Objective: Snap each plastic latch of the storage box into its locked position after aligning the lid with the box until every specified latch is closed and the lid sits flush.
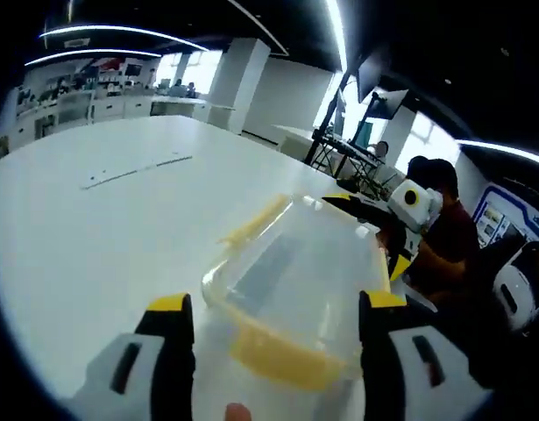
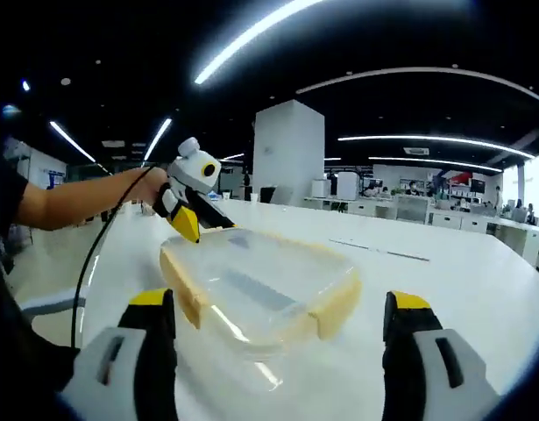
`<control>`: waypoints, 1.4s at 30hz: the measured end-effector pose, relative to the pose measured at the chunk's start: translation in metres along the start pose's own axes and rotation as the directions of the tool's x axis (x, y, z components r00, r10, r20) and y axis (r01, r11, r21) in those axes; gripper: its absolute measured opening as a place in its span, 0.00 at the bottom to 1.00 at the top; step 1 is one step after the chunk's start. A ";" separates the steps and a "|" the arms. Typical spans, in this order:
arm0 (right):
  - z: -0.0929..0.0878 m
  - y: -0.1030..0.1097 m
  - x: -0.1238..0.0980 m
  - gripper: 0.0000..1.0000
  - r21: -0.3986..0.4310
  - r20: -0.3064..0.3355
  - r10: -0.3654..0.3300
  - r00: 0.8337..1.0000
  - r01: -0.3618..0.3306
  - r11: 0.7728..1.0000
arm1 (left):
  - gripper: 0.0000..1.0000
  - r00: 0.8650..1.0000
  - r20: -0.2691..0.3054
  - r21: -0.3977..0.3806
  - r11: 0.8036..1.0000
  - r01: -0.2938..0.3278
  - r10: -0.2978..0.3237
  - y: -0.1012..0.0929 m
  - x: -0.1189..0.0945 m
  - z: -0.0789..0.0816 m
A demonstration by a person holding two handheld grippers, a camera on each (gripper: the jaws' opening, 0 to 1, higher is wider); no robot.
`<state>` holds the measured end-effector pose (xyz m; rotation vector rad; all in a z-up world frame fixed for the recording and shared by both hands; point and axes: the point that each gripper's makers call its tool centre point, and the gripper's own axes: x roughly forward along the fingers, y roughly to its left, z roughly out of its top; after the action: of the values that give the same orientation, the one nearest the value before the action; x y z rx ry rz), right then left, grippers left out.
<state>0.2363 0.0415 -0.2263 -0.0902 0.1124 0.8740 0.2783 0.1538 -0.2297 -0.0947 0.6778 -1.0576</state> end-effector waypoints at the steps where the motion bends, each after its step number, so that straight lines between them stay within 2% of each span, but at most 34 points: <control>1: 0.000 0.000 0.001 0.99 0.002 0.006 -0.008 1.000 0.008 1.000 | 0.79 1.000 -0.001 -0.022 1.000 0.003 -0.003 0.000 0.002 -0.001; 4: -0.001 0.002 0.004 0.99 -0.010 0.005 -0.020 1.000 0.020 1.000 | 0.79 1.000 0.018 -0.048 0.999 0.004 -0.003 0.001 0.005 -0.001; 6: -0.001 0.005 0.006 0.98 -0.041 0.002 -0.028 1.000 0.028 0.999 | 0.75 1.000 0.027 -0.062 0.998 0.017 -0.015 -0.001 0.006 -0.001; 11: -0.002 0.015 0.011 0.95 -0.095 -0.010 -0.038 0.999 0.037 0.995 | 0.75 0.998 0.052 -0.067 0.998 0.023 -0.019 -0.002 0.006 -0.001; 19: -0.009 0.011 0.011 0.90 -0.173 -0.050 -0.138 0.989 0.127 0.977 | 0.74 0.997 0.077 -0.069 0.998 0.014 -0.008 -0.003 0.007 -0.001; 30: -0.009 0.010 0.015 0.93 -0.149 -0.085 -0.187 0.979 0.173 0.974 | 0.73 0.996 0.088 -0.070 0.998 0.005 0.001 -0.004 0.008 0.001; 38: -0.009 0.009 0.015 0.91 -0.131 -0.063 -0.183 0.981 0.174 0.976 | 0.72 0.998 0.061 -0.084 0.996 -0.023 0.028 -0.003 0.010 0.003; 42: -0.009 0.012 0.016 0.90 -0.117 -0.051 -0.171 0.984 0.164 0.980 | 0.71 0.997 0.065 -0.093 0.995 -0.036 0.042 -0.001 0.010 0.003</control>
<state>0.2370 0.0600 -0.2376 -0.2282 0.1107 0.7091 0.2820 0.1442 -0.2314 -0.1947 0.6654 -0.9819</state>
